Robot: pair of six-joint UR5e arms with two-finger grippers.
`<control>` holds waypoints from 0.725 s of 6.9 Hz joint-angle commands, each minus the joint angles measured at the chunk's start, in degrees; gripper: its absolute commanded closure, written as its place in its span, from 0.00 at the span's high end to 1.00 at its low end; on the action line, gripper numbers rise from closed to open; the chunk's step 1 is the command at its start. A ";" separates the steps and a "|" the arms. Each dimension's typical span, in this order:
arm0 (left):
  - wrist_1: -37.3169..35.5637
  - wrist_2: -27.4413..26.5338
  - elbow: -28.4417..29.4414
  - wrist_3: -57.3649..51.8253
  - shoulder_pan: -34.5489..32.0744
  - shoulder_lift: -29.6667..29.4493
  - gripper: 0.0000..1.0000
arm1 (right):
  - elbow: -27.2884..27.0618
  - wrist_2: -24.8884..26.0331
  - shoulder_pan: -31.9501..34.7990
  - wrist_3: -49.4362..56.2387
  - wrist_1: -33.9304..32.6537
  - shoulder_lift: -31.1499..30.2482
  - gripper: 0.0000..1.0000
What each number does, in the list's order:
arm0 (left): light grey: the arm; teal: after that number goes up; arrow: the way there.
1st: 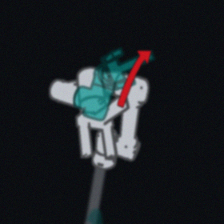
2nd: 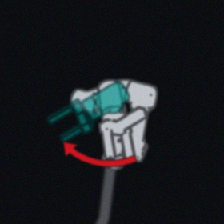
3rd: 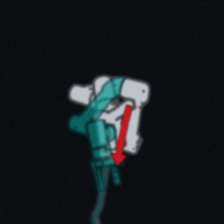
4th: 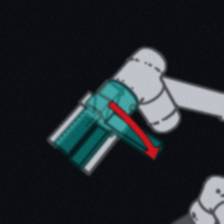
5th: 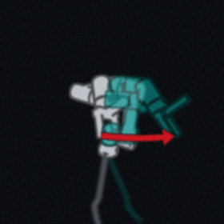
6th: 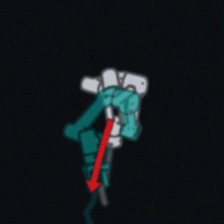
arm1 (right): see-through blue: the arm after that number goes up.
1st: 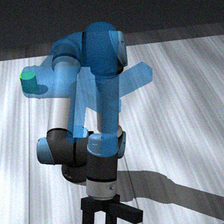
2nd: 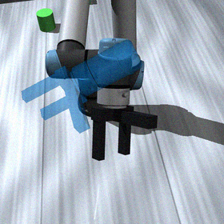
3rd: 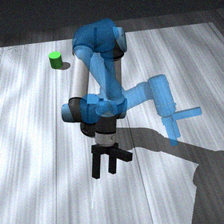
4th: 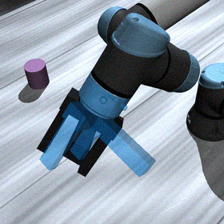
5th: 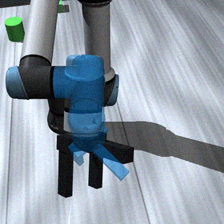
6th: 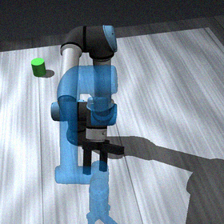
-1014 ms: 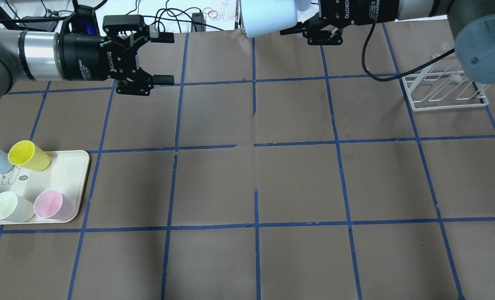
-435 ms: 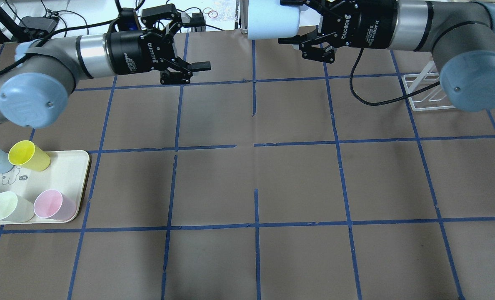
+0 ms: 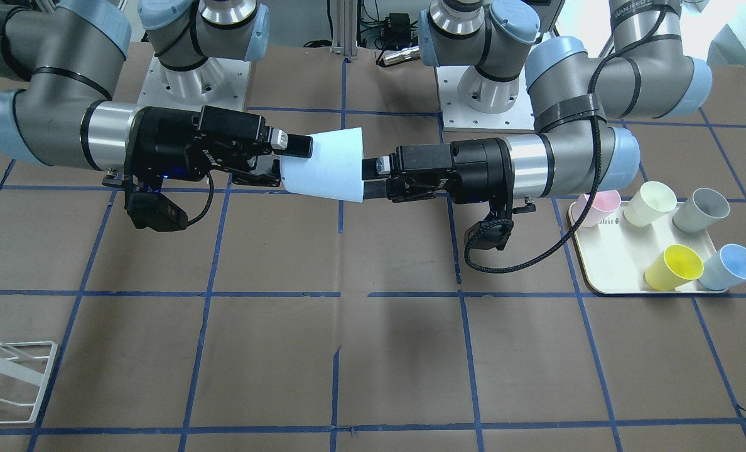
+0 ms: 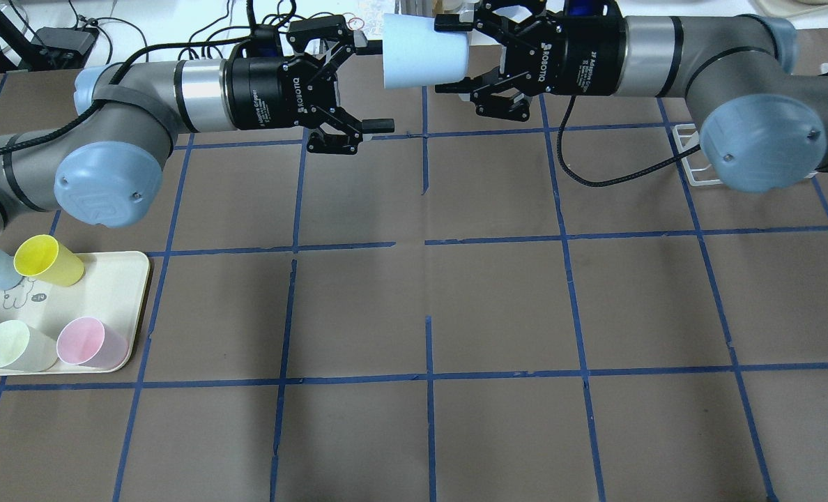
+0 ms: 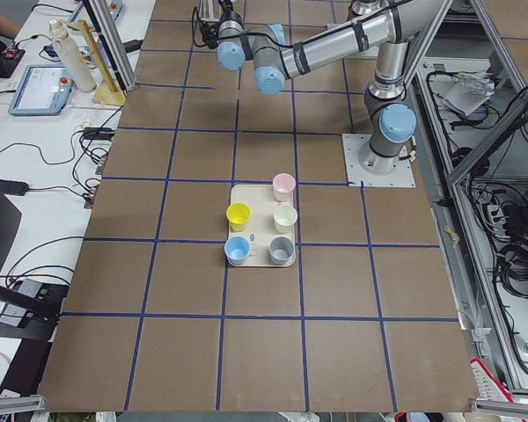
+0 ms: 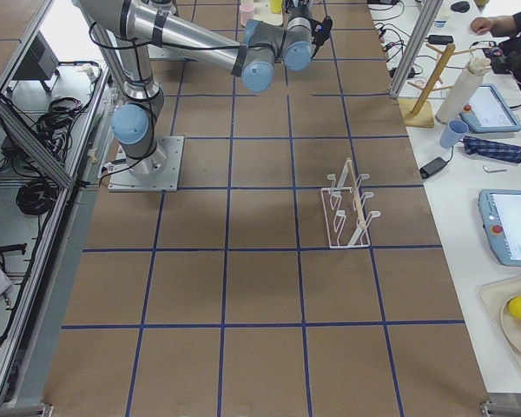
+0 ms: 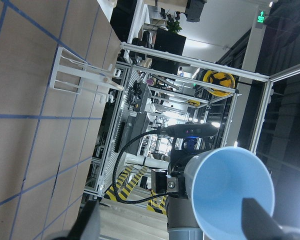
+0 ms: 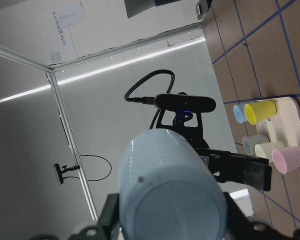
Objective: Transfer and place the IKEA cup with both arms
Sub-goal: 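Close the left gripper on the cup rim and open the right gripper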
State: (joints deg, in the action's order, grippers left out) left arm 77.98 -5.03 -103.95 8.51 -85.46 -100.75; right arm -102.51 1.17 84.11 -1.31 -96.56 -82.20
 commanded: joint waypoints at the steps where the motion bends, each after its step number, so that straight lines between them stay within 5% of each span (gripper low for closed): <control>1: -0.55 -2.25 -0.81 0.99 -0.49 0.38 1.00 | 0.55 0.23 0.27 -0.79 0.06 0.29 0.00; 3: -1.69 -3.06 -1.69 0.72 -0.23 1.35 0.62 | 0.65 0.32 0.18 -0.71 0.06 0.29 0.00; 5: -4.42 -2.18 -1.34 2.82 -0.14 1.35 0.65 | 0.65 0.59 0.09 -0.71 0.06 0.29 0.00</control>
State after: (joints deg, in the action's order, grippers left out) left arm 74.61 -7.54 -105.51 10.19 -85.69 -99.60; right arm -101.87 1.67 84.23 -2.02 -96.50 -81.92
